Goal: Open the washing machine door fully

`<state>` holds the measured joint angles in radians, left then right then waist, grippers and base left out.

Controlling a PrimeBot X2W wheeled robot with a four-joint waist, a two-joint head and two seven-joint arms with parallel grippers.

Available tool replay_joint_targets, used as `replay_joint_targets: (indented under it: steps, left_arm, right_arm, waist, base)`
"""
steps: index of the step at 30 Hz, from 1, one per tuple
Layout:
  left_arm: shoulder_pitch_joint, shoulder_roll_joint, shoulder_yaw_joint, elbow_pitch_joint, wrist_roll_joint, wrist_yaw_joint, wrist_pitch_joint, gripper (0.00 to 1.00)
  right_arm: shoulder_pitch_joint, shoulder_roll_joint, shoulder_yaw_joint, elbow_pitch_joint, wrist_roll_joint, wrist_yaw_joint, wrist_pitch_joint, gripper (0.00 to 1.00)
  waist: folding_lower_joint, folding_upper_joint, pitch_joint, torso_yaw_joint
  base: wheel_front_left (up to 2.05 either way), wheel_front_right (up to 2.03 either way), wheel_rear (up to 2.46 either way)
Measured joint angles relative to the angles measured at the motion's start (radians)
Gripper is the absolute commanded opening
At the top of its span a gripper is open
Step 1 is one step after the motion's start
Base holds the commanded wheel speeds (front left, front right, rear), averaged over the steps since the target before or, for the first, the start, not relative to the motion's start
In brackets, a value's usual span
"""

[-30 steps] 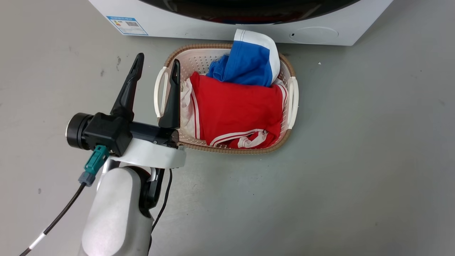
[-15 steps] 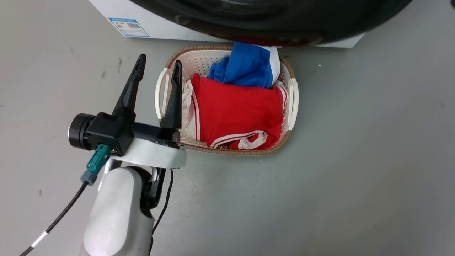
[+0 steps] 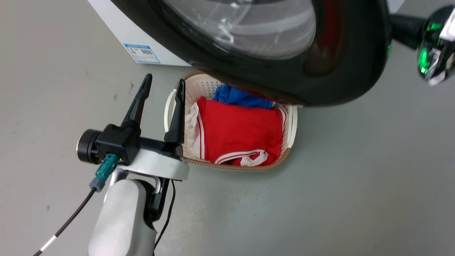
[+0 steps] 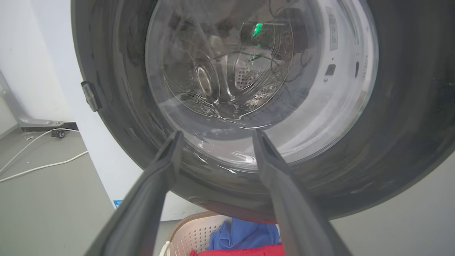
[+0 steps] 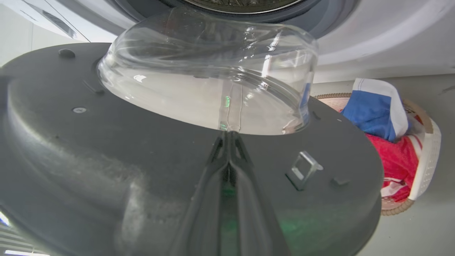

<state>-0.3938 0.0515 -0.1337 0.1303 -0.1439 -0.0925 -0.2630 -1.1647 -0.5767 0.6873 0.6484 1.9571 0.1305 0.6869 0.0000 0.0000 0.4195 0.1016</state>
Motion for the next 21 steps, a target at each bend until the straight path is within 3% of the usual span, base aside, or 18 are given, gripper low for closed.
replay_joint_targets:
  steps: [13, 21]
  left_arm:
    - [0.124, -0.001, -0.017, 0.059, -0.001, -0.001, 0.000, 1.00]
    - [0.187, -0.001, -0.040, 0.085, -0.021, 0.005, 0.000, 1.00]
  right_arm:
    - [0.281, -0.087, 0.152, -0.329, 0.136, -0.001, -0.126, 0.00]
    - [0.373, -0.100, 0.244, -0.468, 0.185, -0.001, -0.239, 0.00]
  waist:
    - [-0.0001, 0.0000, -0.160, 0.025]
    - [-0.0002, 0.0000, -0.253, 0.064]
  base:
    - [0.00, 0.00, 0.00]
    - [0.00, 0.00, 0.00]
